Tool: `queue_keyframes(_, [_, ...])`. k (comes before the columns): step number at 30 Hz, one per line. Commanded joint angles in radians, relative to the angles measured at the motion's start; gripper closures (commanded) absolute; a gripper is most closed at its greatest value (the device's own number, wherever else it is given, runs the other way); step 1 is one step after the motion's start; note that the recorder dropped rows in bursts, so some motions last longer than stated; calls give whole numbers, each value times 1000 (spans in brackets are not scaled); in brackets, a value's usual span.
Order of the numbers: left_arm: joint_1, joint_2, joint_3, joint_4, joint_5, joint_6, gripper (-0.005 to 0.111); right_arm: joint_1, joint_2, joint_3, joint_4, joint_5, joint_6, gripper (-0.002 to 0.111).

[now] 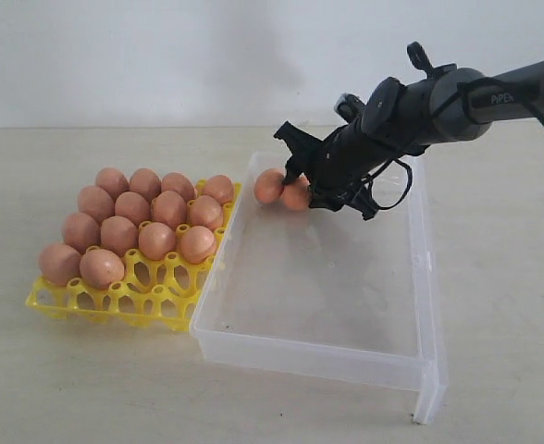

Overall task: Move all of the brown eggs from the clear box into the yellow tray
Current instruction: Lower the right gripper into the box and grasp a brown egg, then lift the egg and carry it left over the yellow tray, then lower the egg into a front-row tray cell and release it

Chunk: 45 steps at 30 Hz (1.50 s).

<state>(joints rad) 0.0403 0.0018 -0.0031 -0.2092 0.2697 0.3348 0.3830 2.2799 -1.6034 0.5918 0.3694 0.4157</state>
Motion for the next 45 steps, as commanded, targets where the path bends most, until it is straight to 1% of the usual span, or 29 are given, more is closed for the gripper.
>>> queue_keyframes(1, [-3,-2,3,-3,-9,-10,111,-2,-2,6,-14,22,31,109])
queue_keyframes(3, [-3,-2,3,-3,-9,-10,111,0,-18,6,-54,22,21,109])
queue_keyframes(6, [-3,-2,3,-3,-9,-10,111,13,-53,10,-141,26,-50,109])
queue_keyframes(8, [-3,-2,3,-3,-9,-10,111,31,-97,43,-198,51,-74,109])
queue_keyframes(10, [-3,-2,3,-3,-9,-10,111,53,-157,112,-239,15,-74,109])
queue_keyframes(11, [-3,-2,3,-3,-9,-10,111,60,-213,191,-257,-49,-74,109])
queue_keyframes(12, [-3,-2,3,-3,-9,-10,111,60,-245,235,-260,-76,-77,109])
queue_keyframes(13, [-3,-2,3,-3,-9,-10,111,60,-316,317,-266,-107,-112,109])
queue_keyframes(14, [-3,-2,3,-3,-9,-10,111,60,-352,362,-266,-115,-154,109])
queue_keyframes(15, [-3,-2,3,-3,-11,-10,111,67,-417,436,-266,-110,-281,109])
queue_keyframes(16, [-3,-2,3,-3,-11,-10,111,88,-486,501,-263,-108,-378,109])
queue_keyframes(18, [-3,-2,3,-3,-11,-10,111,136,-586,567,-263,-159,-513,109])
queue_keyframes(20, [-3,-2,3,-3,-11,-10,111,205,-653,574,-263,-224,-586,109])
queue_keyframes(22, [-3,-2,3,-3,-11,-10,111,277,-686,574,-261,-321,-586,109])
queue_keyframes(27, [-3,-2,3,-3,-11,-10,111,405,-656,574,-274,-506,-570,109])
queue_keyframes(30, [-3,-2,3,-3,-9,-10,111,472,-598,574,-402,-641,-569,109])
queue_keyframes(33, [-3,-2,3,-3,-9,-10,111,497,-519,562,-564,-791,-544,109])
queue_keyframes(37, [-3,-2,3,-3,-9,-10,111,502,-432,533,-567,-953,-507,109])
queue_keyframes(39, [-3,-2,3,-3,-9,-10,111,502,-406,519,-508,-1019,-388,109])
queue_keyframes(42, [-3,-2,3,-3,-9,-10,111,497,-380,505,-441,-1084,-128,109])
queue_keyframes(43, [-3,-2,3,-3,-9,-10,111,491,-358,498,-454,-1106,20,109])
queue_keyframes(44, [-3,-2,3,-3,-9,-10,111,485,-349,493,-486,-1106,56,109])
queue_keyframes(45, [-3,-2,3,-3,-9,-10,111,465,-321,489,-644,-1106,183,109])
